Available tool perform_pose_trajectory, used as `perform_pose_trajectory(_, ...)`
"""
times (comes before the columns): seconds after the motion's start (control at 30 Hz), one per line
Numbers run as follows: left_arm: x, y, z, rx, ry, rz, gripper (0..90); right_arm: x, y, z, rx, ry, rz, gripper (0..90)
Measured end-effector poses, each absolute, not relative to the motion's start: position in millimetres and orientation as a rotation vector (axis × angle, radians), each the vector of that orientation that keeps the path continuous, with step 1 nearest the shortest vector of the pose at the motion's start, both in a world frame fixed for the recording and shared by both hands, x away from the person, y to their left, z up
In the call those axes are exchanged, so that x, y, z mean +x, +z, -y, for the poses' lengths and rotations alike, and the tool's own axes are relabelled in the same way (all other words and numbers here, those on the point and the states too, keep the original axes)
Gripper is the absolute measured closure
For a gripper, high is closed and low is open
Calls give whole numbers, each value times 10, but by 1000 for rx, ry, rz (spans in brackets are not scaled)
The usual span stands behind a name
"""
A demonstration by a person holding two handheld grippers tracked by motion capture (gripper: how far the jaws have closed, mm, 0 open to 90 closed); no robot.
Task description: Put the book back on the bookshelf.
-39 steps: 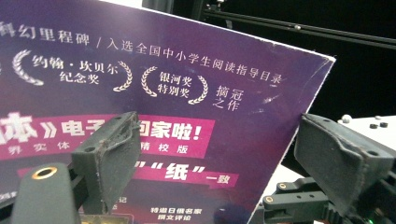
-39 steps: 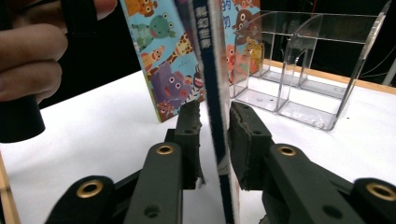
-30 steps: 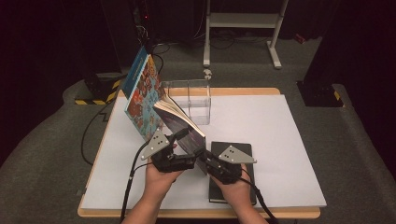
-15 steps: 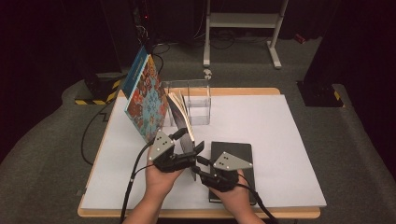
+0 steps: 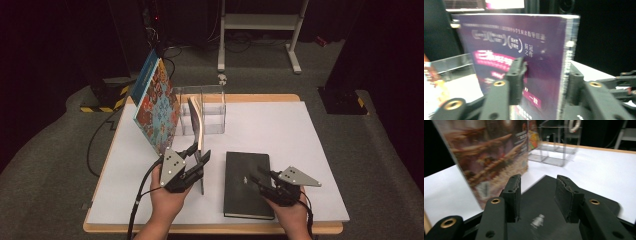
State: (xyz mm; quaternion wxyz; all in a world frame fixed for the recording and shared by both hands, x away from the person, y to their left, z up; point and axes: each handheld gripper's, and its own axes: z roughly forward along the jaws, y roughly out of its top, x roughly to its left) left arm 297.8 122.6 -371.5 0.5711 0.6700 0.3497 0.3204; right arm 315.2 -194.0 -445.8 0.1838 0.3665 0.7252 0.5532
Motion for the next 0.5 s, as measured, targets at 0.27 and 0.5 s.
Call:
perform_pose_trajectory(0.27, 2929, -3704, -1475, 1541, 821, -871, 827, 3196, -4533, 1981, 1062, 1544, -2063, 558)
perform_pose_trajectory(0.5, 2963, -3733, -1830, 1522, 774, -884, 831, 3201, -4520, 2036, 1078, 1526, -2035, 560)
